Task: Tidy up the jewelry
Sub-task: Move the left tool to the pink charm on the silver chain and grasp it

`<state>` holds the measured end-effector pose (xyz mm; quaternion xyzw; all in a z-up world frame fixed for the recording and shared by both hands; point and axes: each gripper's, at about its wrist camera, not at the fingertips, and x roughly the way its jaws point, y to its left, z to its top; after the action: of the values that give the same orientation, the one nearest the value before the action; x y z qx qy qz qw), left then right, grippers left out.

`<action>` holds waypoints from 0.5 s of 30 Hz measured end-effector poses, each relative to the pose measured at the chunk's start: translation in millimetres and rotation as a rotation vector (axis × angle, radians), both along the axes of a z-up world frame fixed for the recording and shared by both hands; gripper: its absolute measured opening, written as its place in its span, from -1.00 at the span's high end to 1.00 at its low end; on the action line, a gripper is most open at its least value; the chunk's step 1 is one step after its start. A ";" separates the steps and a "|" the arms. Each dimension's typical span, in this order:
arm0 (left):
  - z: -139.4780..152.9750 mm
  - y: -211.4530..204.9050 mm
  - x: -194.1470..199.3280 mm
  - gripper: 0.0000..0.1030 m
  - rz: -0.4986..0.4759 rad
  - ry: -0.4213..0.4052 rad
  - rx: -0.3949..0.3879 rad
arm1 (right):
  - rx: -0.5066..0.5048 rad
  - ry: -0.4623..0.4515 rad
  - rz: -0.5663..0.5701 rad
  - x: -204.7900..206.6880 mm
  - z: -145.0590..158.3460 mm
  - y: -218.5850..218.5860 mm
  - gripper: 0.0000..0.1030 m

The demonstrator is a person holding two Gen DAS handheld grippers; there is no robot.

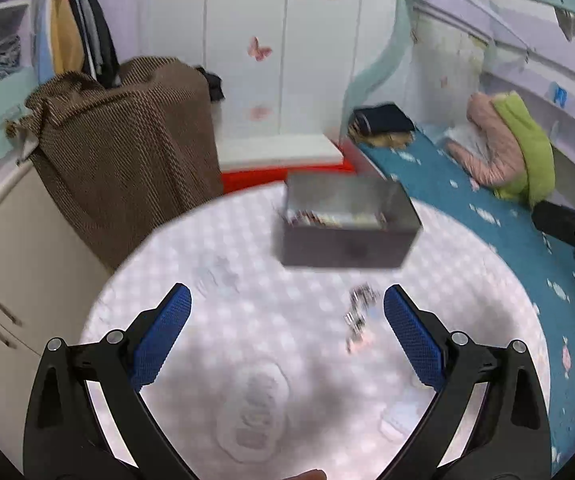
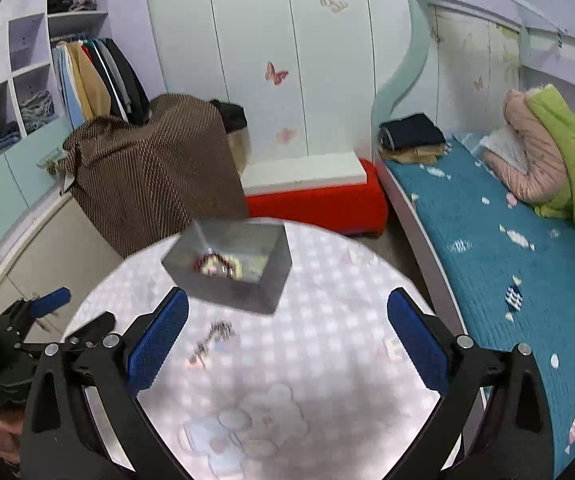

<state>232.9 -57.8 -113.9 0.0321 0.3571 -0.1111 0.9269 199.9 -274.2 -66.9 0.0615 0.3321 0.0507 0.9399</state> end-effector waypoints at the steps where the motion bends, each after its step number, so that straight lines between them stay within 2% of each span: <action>1: -7.1 -3.7 -1.8 -0.88 -0.005 0.012 0.007 | -0.002 0.008 0.001 -2.0 -3.3 0.7 -0.87; 7: -31.6 -17.7 -1.7 -0.88 -0.019 0.061 0.013 | 0.002 0.072 -0.005 -9.0 -29.9 -2.2 -0.87; 15: -64.1 -39.9 20.5 -0.88 -0.032 0.128 0.047 | 0.024 0.105 -0.010 -10.3 -43.8 -10.2 -0.87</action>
<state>253.4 -97.7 -178.0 0.0524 0.4176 -0.1194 0.8992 189.6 -284.3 -110.7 0.0771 0.3799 0.0467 0.9206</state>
